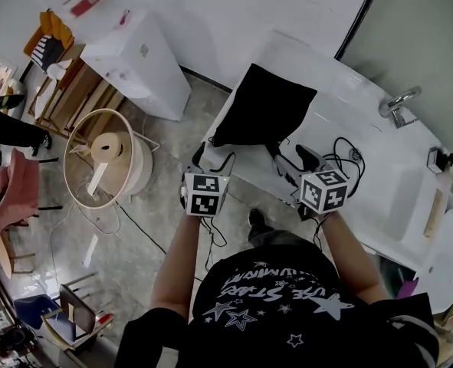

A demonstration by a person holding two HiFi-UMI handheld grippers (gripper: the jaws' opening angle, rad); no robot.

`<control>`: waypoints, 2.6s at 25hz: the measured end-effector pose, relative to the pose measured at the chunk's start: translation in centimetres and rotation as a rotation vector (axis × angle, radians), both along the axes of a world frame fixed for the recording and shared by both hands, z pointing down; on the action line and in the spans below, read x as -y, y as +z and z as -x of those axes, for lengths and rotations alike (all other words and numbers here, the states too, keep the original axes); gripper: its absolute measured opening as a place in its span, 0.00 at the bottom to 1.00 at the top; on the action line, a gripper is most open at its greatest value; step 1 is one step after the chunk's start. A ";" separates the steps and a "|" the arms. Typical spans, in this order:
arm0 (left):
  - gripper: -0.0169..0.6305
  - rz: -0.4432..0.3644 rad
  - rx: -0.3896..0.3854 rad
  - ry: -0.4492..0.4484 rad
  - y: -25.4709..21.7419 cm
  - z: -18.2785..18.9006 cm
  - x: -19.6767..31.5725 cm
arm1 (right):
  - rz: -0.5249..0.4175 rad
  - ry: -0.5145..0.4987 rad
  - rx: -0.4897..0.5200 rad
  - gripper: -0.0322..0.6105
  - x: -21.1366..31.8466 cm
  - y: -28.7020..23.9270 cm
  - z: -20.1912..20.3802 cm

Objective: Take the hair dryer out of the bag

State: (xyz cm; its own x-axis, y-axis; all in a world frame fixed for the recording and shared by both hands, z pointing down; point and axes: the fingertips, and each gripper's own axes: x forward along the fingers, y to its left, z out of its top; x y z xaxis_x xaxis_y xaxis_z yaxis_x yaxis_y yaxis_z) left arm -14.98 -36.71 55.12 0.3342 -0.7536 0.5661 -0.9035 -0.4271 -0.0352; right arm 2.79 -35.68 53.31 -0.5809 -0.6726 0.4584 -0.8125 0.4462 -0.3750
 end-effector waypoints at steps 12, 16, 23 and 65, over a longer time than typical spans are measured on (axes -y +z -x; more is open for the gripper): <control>0.42 0.073 0.093 -0.015 3.8 -0.3 3.7 | 0.021 -0.090 0.001 0.50 1.0 1.9 1.6; 0.32 0.091 0.128 -0.008 4.1 -0.3 4.3 | 0.019 -0.115 0.002 0.49 1.8 2.3 2.4; 0.13 0.116 0.147 -0.014 4.3 -0.1 4.8 | 0.029 -0.128 -0.018 0.49 2.7 3.0 3.8; 0.08 0.105 0.018 0.003 1.8 -0.9 5.9 | 0.103 -0.028 -0.325 0.36 9.1 7.4 5.4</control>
State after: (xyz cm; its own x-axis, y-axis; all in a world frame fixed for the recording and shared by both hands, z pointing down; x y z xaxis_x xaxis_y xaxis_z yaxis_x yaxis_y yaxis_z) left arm -14.12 -42.63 56.94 0.3252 -0.6887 0.6480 -0.9020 -0.4316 -0.0060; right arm -2.57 -44.73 60.67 -0.4108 -0.5989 0.6874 -0.8849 0.4434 -0.1425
